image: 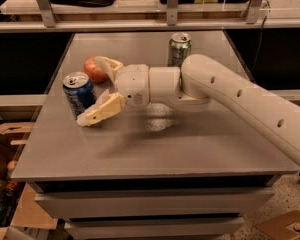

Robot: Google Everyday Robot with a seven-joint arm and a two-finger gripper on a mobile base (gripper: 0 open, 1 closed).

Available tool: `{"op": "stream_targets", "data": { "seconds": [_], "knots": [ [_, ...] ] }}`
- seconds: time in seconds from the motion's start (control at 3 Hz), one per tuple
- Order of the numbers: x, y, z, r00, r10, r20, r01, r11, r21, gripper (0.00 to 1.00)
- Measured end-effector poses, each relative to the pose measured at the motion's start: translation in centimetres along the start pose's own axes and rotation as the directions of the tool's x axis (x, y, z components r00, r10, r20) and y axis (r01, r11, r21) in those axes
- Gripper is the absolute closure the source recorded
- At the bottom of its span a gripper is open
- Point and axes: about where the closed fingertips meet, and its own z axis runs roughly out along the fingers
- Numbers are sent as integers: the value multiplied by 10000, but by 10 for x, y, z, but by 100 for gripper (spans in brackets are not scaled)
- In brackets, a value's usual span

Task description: Place pepsi can upright

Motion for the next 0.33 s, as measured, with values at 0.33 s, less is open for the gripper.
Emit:
{"op": "stream_targets", "data": {
  "seconds": [0.33],
  "knots": [
    [-3,0,-10,9999,39,-94,-40,10000,-77,0]
  ]
}}
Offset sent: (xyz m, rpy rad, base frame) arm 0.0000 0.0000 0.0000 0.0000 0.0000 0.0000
